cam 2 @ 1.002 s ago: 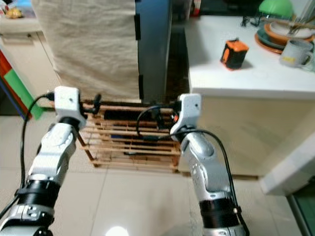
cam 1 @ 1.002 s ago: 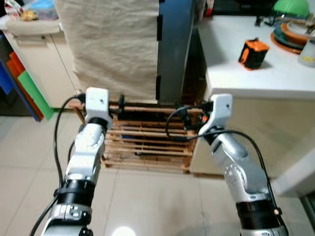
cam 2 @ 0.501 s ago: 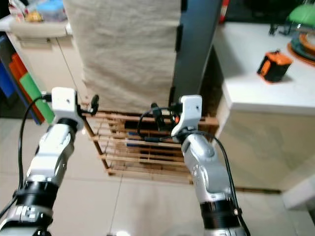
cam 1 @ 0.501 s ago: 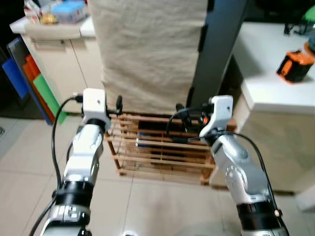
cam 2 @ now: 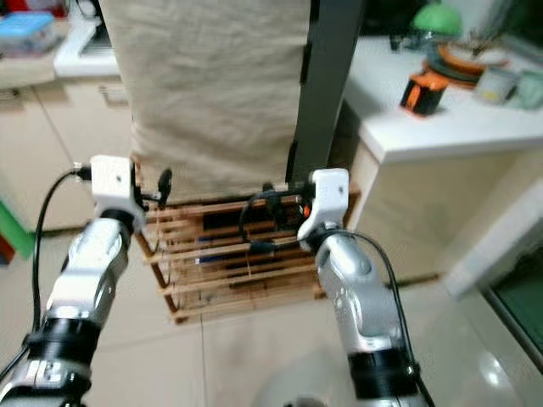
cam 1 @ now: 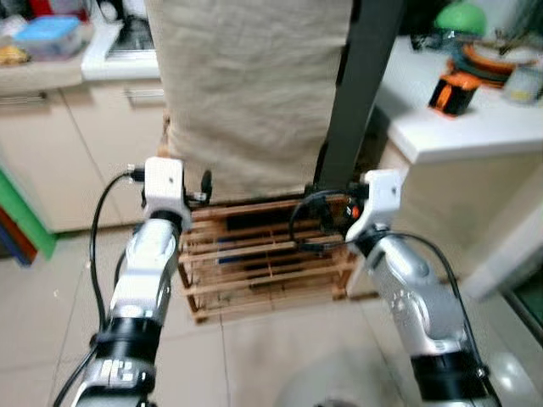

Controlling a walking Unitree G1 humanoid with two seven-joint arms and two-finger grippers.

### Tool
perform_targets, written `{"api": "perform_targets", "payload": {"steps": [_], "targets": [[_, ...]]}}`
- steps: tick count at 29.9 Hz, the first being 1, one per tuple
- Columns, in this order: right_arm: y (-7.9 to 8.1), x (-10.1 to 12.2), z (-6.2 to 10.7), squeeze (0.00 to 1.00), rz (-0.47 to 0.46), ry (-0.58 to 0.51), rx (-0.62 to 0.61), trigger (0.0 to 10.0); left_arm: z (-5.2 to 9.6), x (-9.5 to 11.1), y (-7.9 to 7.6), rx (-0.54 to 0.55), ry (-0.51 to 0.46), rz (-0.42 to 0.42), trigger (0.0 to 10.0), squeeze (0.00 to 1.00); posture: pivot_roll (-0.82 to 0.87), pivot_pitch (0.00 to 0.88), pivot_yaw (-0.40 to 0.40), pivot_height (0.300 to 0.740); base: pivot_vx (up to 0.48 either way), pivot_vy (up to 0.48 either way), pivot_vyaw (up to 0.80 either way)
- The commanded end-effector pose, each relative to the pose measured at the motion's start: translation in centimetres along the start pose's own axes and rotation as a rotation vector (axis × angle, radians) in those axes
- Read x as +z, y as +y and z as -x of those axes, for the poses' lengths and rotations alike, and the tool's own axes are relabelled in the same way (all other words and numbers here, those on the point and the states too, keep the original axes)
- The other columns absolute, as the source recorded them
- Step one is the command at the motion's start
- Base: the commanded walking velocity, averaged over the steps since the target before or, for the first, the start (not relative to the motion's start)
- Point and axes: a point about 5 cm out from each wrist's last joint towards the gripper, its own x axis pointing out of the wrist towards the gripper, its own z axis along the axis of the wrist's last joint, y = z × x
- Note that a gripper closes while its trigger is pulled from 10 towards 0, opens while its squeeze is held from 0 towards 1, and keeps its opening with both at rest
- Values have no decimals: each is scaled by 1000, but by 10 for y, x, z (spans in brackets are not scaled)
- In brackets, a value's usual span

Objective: Restocking fridge

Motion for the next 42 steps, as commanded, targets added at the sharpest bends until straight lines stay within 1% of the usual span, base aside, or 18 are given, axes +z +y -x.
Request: {"api": "perform_targets", "payload": {"steps": [1, 7, 11, 12, 15, 19, 23, 24, 25, 26, 27, 35, 42], "targets": [[-4, -1, 3, 0, 8, 3, -22, 10000, -3, 7, -6, -32, -26, 3, 10000, 0, -163, 0, 39, 740, 0, 480, -700], [-7, 2, 4, 0, 21, -15, -33, 10000, -3, 8, -7, -45, -31, 1, 10000, 0, -163, 0, 43, 740, 0, 480, -699], [-15, 8, 14, 0, 63, -76, -96, 10000, -4, 7, -7, -59, -27, 2, 10000, 0, -158, 0, 43, 740, 0, 480, -700], [-21, 9, 18, 0, 54, -100, -153, 10000, -3, 6, -7, -65, -19, 4, 10000, 0, -158, 0, 43, 740, 0, 480, -700], [-30, 9, 23, 0, 46, -118, -233, 10000, -3, 5, -7, -68, -15, 4, 10000, 0, -160, 0, 43, 740, 0, 480, -700], [-50, 11, 29, 0, 52, -143, -374, 10000, -3, 4, -9, -83, -14, 14, 10000, 0, -163, 0, 45, 740, 0, 480, -697], [-53, 12, 29, 0, 63, -146, -387, 10000, -4, 10, -14, -117, -50, 44, 10000, 0, -163, 0, 45, 740, 0, 480, -700], [-54, 12, 28, 0, 74, -146, -389, 10000, -3, 14, -21, -166, -70, 77, 10000, 0, -162, 0, 48, 740, 0, 480, -700], [-54, 12, 28, 0, 80, -148, -391, 10000, -2, 16, -25, -189, -77, 94, 10000, 0, -160, 0, 49, 740, 0, 480, -706], [-54, 12, 28, 0, 80, -148, -391, 10000, -2, 16, -25, -189, -77, 94, 10000, 0, -160, 0, 49, 740, 0, 480, -706], [-54, 12, 27, 0, 84, -151, -397, 10000, -1, 17, -29, -210, -77, 108, 10000, 0, -160, 0, 49, 740, 0, 480, -700], [-55, 11, 25, 0, 84, -152, -408, 10000, 1, 13, -25, -192, -65, 80, 10000, 0, -156, 0, 46, 740, 0, 480, -702], [-57, 9, 26, 0, 85, -148, -414, 10000, 5, 14, -30, -213, -81, 104, 10000, 0, -156, 0, 46, 740, 0, 480, -701]]}}
